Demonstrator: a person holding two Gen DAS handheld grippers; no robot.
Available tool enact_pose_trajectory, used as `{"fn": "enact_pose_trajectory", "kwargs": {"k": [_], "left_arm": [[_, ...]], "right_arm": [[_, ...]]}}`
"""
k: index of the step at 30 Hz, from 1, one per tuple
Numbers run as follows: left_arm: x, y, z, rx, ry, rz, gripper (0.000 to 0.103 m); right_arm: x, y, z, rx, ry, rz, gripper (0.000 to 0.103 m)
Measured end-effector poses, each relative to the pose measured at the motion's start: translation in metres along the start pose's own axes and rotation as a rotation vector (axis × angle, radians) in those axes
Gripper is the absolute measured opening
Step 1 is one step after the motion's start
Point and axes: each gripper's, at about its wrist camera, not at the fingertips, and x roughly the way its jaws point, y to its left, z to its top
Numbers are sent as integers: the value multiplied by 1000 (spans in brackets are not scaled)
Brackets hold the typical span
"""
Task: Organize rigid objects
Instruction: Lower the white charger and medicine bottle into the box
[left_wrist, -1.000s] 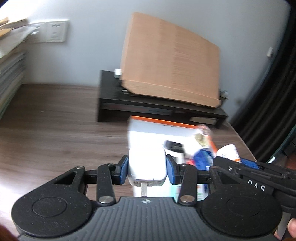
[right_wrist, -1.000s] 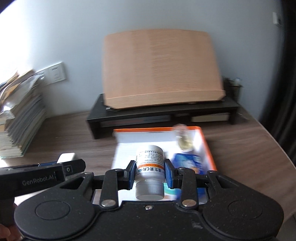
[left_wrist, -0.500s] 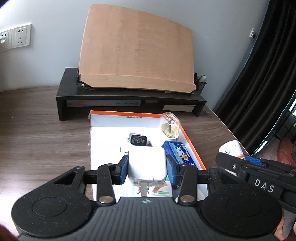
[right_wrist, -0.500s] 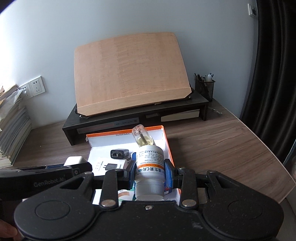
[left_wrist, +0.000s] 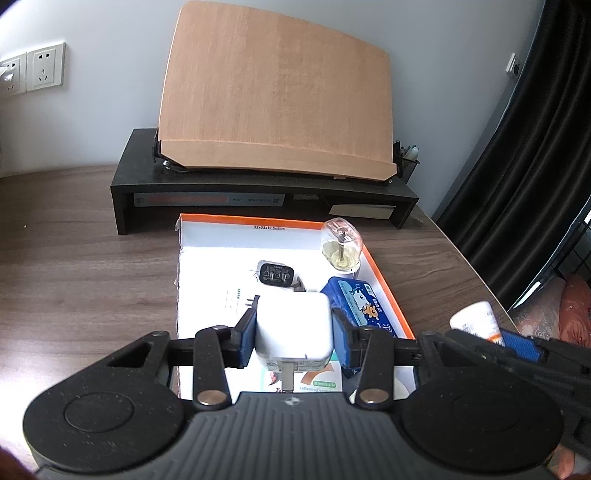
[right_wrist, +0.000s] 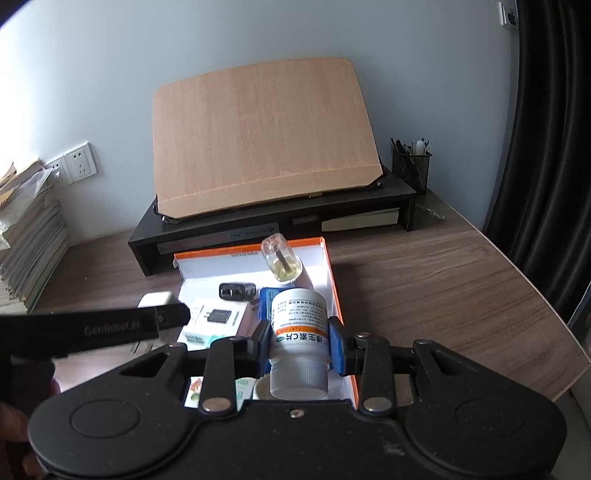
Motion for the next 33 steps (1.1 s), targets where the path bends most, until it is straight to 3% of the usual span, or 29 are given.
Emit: {"fn": "enact_pose_trajectory", "kwargs": {"k": [18,33], "left_arm": [[2,-5,-5,-1,13,-4,42],[4,-1,-1,-9,4,9,42]], "right_arm": [[-3,-12,-19,8,42,-25,40],[7,0,-1,-19,12,19,40]]}}
